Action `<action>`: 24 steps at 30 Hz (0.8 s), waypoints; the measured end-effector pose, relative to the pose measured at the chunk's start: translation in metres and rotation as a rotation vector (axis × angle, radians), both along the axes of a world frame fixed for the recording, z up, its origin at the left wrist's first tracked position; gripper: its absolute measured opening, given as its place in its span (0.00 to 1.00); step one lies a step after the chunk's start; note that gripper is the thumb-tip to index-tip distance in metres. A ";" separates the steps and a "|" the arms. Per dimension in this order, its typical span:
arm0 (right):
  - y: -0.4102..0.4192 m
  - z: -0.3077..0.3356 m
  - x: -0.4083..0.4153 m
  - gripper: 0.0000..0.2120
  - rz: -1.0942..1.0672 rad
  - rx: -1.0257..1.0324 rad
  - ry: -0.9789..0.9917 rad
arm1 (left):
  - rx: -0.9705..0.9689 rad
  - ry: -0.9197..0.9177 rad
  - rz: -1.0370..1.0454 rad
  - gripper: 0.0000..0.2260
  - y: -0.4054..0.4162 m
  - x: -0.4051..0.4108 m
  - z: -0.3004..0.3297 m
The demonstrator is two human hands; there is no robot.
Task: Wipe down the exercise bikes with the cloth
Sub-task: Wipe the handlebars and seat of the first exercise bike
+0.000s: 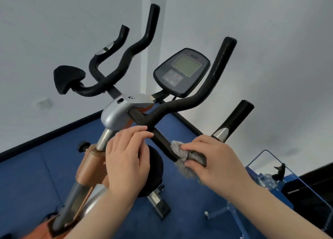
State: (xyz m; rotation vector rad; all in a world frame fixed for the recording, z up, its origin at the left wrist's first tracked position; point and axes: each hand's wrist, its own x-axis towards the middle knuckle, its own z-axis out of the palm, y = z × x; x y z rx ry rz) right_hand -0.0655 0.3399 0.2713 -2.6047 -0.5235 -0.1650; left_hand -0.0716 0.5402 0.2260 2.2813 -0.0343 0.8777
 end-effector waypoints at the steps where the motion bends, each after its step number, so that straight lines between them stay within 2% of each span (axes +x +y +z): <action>1: 0.007 -0.001 0.002 0.15 -0.002 -0.007 -0.029 | -0.017 0.004 0.017 0.10 -0.001 0.000 0.000; 5: 0.059 -0.017 0.020 0.11 0.078 -0.061 -0.124 | -0.099 0.023 0.078 0.09 0.000 0.003 -0.003; 7: 0.072 -0.025 0.025 0.12 0.052 -0.078 -0.164 | -0.127 0.041 0.101 0.08 0.001 0.003 -0.005; 10: 0.054 -0.029 0.016 0.11 0.036 0.051 -0.193 | -0.170 0.077 0.138 0.09 0.004 0.003 -0.007; 13: 0.042 -0.018 0.018 0.11 -0.001 0.154 -0.119 | -0.221 0.120 0.155 0.10 0.006 0.003 -0.009; 16: 0.064 -0.009 0.044 0.08 -0.029 0.072 -0.043 | -0.215 0.135 0.180 0.09 0.005 0.002 -0.009; 20: 0.066 -0.003 0.050 0.14 -0.017 -0.165 -0.011 | -0.233 0.152 0.199 0.09 0.002 0.001 -0.006; 24: 0.050 0.000 0.045 0.17 0.011 -0.150 0.048 | -0.235 0.150 0.259 0.08 0.000 0.000 -0.005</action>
